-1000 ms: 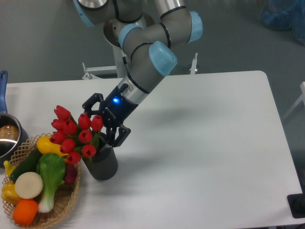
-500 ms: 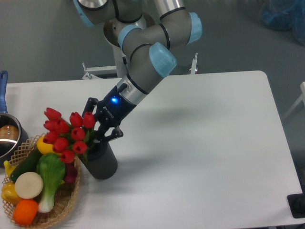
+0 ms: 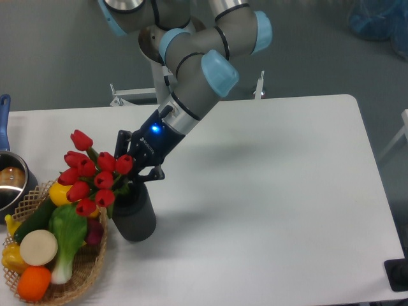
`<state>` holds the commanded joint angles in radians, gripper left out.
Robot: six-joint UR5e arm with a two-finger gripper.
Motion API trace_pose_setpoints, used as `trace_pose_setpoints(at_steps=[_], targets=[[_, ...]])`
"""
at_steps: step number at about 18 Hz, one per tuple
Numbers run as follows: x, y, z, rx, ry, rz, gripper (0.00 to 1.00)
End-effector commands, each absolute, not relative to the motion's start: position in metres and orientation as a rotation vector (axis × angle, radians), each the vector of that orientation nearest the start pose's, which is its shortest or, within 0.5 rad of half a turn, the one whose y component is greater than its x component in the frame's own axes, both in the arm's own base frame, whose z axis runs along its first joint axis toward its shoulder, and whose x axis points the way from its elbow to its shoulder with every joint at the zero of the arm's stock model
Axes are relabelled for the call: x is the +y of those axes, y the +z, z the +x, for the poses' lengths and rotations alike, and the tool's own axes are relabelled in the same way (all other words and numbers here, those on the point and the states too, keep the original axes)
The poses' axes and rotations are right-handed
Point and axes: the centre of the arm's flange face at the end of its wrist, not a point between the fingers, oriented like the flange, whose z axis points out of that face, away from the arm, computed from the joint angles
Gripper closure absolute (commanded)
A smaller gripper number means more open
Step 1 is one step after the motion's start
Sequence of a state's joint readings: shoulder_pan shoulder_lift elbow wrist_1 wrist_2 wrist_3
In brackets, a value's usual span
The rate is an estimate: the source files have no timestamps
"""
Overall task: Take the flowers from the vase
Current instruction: 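Close the gripper on the tulip stems just above the vase, then lift the gripped tulips straight up out of the grey vase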
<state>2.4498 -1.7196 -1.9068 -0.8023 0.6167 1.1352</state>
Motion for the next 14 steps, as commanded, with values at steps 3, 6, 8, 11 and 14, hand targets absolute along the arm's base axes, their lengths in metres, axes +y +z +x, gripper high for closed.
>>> trace_pose_setpoints(at_steps=[3,6,8,11,14], targets=[[0.496,0.386,-0.268,0.393,-0.338,-2.132,1.00],[0.503,0.400,-0.273,0.378,-0.329,-2.125,1.00],[0.505,0.408,-0.277,0.355,-0.330,-2.125,1.00],[0.508,0.416,-0.278,0.338,-0.331,-2.124,1.00],[0.508,0.421,-0.278,0.332,-0.336,-2.111,1.00]])
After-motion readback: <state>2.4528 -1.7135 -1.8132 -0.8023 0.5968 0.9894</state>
